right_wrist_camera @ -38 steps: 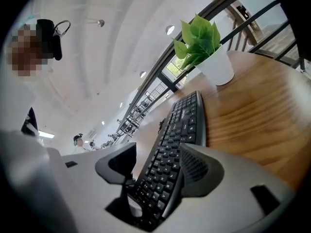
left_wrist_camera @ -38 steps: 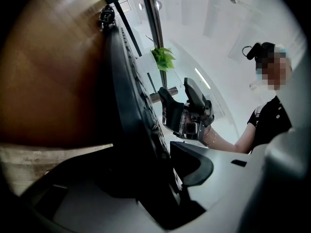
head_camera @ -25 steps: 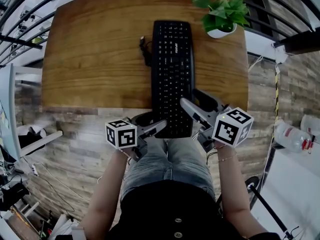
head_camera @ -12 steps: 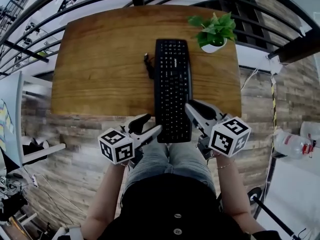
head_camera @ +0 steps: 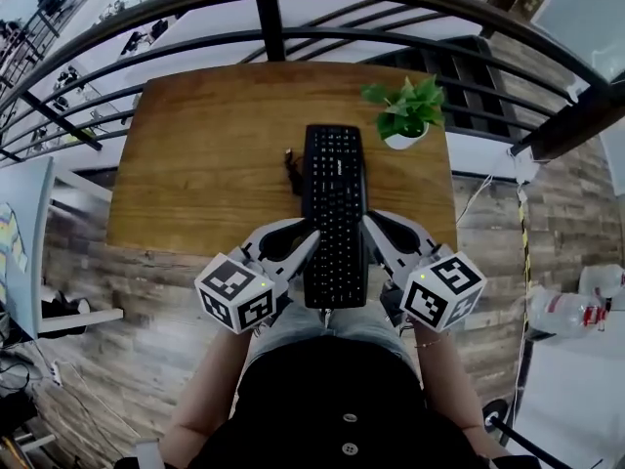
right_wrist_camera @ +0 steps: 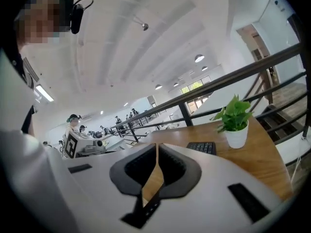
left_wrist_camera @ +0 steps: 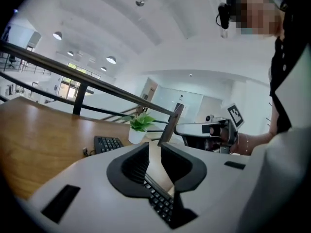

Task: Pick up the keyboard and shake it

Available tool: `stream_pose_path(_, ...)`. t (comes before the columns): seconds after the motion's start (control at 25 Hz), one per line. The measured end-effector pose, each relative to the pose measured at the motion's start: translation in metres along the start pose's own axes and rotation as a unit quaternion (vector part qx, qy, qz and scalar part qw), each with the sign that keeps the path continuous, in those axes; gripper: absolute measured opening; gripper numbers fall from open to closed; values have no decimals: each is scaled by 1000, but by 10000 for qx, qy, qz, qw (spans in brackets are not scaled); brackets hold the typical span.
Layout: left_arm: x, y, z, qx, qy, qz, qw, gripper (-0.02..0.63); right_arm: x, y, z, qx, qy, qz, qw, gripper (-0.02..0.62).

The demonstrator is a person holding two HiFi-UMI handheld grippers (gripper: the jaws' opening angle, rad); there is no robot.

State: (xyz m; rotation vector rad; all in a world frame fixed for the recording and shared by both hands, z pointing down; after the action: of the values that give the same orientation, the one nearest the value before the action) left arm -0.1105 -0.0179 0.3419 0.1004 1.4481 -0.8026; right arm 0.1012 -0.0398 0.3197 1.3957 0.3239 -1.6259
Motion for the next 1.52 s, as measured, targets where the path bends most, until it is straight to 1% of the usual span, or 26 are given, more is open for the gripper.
stream_pose_path(0.04,4,1,2,51,26,71,10000,66,4,-2,0,-40,52,-56,10000,35)
stream_pose_path(0.12,11,3,5,145,19,175,9997,42,9,-6,1,-123,104,-141,9998,32)
stream_pose_path(0.2,17,3,9,229,6,209,9995,29,11,-10,4,-183,127,-227,9995,29)
stream_pose_path(0.28,21,3,12,329,94,138,9993,22,12,-15,7,-186,154,-287,9993,29)
stream_pose_path(0.4,23,2,15,409,389,-95,9984,17,8,-19,10,-174,186,-300,9992,28)
stream_pose_path(0.44,22,3,15,445,407,-117,9981,17,7,-19,10,-210,206,-325,9990,28)
stream_pose_path(0.6,15,5,18,735,159,-37,9972,17,4,-20,10,-446,180,-507,9976,28)
stream_pose_path(0.76,15,6,19,829,72,21,9965,17,2,-18,9,-581,52,-537,9968,26)
stream_pose_path(0.88,14,6,19,862,105,-7,9962,17,-1,-17,9,-637,0,-532,9965,26)
stream_pose_path(1.08,12,6,20,941,162,-81,9954,17,-4,-14,9,-653,5,-296,9974,26)
stream_pose_path(1.24,12,9,21,863,139,-96,9961,17,-5,-12,7,-610,6,-230,9979,26)
stream_pose_path(1.52,2,13,24,796,-177,-114,9966,17,-10,-12,4,-580,-48,-85,9983,26)
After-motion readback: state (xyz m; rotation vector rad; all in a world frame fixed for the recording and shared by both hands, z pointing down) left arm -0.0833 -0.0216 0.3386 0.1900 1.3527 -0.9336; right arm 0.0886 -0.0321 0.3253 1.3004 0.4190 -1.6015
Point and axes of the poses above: the fingertips, and each gripper's own axes: z forward along the fingers, y to its right, x out of its top, the point moved 9 cm from there along -z, backward along the fingers, and after that the axes turned 10 degrees about -x, right-handed, at the moved point
